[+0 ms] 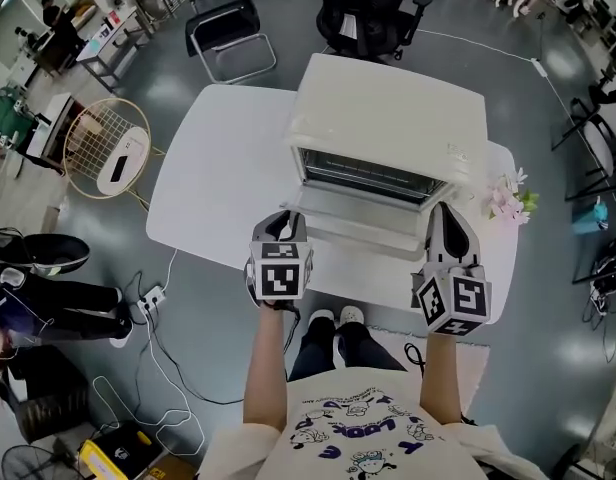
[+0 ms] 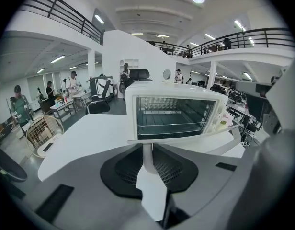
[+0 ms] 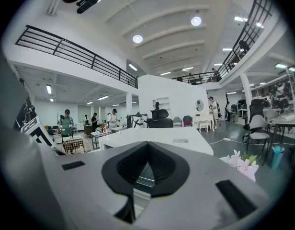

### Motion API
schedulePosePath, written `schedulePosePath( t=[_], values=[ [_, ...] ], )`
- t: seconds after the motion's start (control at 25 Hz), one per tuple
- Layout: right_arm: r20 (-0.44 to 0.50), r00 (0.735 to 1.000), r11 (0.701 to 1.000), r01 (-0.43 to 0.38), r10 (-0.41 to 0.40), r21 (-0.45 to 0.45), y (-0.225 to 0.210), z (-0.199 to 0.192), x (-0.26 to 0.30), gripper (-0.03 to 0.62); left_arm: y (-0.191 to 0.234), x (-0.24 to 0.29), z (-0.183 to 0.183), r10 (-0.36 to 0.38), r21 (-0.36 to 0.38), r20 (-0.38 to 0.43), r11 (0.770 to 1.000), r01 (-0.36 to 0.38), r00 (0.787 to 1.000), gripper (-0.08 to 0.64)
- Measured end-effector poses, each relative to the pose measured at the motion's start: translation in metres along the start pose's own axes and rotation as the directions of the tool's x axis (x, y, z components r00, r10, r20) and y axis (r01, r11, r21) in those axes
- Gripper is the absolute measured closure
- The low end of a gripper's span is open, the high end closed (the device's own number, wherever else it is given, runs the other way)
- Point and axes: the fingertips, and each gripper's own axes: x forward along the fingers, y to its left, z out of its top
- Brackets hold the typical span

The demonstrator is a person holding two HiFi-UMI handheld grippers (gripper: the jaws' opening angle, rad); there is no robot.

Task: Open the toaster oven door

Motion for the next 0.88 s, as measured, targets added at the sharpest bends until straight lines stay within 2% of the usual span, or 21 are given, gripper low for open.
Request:
schedulePosePath(
  t=[0.36, 0.88],
  values=[
    [-0.029, 0.999, 1.000, 0.021, -0.021, -0.015, 0.027, -0.016, -0.017, 0.595, 0.002, -0.008, -0.037, -0.044, -0.005, -0.029, 0.999, 0.044, 0.999, 0.491],
    [-0.075, 0.997, 0.998, 0.032, -0.035, -0.047, 0.045, -0.039, -0.031, 0.595, 0.001, -0.006, -0.072, -0.077, -0.016, -0.009, 0.997, 0.077, 0.997, 0.492]
  ],
)
